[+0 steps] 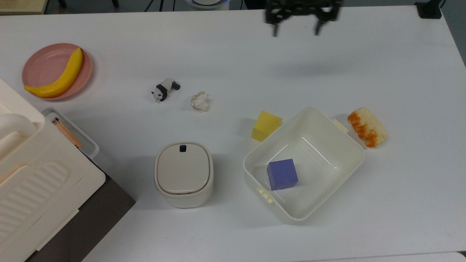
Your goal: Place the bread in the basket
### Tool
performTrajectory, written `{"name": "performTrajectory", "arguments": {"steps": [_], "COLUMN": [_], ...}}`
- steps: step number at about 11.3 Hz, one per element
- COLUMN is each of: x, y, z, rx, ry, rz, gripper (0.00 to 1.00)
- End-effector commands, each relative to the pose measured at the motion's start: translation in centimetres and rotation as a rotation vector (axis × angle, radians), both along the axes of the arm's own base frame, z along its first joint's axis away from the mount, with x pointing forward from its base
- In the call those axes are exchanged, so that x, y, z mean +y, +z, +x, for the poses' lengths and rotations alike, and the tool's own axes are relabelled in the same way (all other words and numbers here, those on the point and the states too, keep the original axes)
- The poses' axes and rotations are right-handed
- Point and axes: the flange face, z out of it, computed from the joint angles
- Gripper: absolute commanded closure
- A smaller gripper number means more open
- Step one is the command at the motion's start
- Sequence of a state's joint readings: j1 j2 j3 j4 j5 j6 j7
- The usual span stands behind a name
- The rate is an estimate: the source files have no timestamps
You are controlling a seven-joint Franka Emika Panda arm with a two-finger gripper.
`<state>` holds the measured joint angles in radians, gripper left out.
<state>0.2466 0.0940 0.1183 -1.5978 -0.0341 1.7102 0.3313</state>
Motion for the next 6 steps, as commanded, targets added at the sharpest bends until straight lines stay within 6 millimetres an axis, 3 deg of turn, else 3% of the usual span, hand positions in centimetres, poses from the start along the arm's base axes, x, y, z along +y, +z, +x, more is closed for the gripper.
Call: {"name": "performTrajectory", "arguments": {"steps": [1, 3, 4, 6], "x": [-11.5, -17.5, -19.4, -20.4], "y": [2.9, 3.9, 4.4, 4.1], "z": [-0.2, -0.8, -0.9, -0.7], "rx": [0.031, 0.052, 0.047, 0.046], "ry": [-0.069, -0.096, -0.105, -0.122], "rz": [-0.017, -0.020, -0.020, -0.020], "gripper": [0.00, 0.00, 0.00, 0.00]}}
